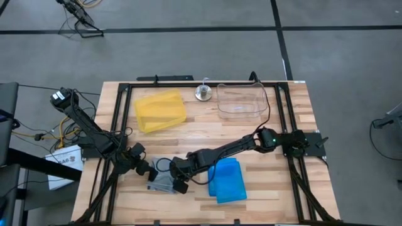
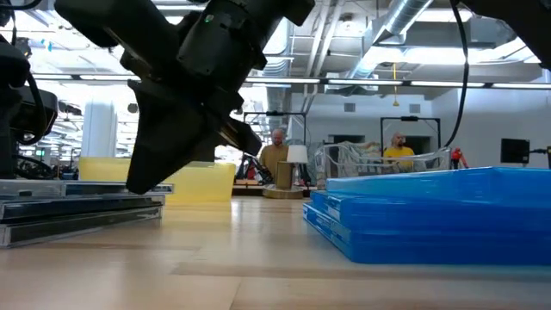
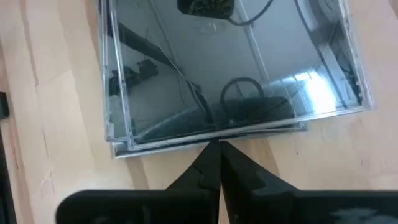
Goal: Pick & place jewel cases by type
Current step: Put the top black CD case into the yellow bin
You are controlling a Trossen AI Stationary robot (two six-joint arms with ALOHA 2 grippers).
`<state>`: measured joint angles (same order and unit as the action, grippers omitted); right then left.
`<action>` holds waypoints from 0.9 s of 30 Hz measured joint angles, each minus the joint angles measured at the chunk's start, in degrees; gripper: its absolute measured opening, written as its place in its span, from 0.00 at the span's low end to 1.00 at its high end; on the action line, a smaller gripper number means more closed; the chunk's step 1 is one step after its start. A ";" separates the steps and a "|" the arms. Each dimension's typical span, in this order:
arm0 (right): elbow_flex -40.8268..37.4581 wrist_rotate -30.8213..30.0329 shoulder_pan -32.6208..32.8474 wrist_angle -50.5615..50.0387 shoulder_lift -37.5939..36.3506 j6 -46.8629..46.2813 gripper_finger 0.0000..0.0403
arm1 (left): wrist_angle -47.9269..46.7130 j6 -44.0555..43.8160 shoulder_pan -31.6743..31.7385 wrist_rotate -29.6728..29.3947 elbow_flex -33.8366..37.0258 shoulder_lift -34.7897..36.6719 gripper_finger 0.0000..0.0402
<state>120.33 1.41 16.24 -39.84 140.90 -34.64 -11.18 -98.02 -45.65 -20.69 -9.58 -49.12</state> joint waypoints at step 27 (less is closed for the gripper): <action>0.68 -3.02 -4.26 7.80 0.00 0.59 0.00 | 0.01 1.03 -0.01 -1.76 0.02 0.00 0.65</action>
<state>121.01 -1.61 11.98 -32.04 140.90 -34.04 -11.17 -96.99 -45.66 -22.45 -9.56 -49.12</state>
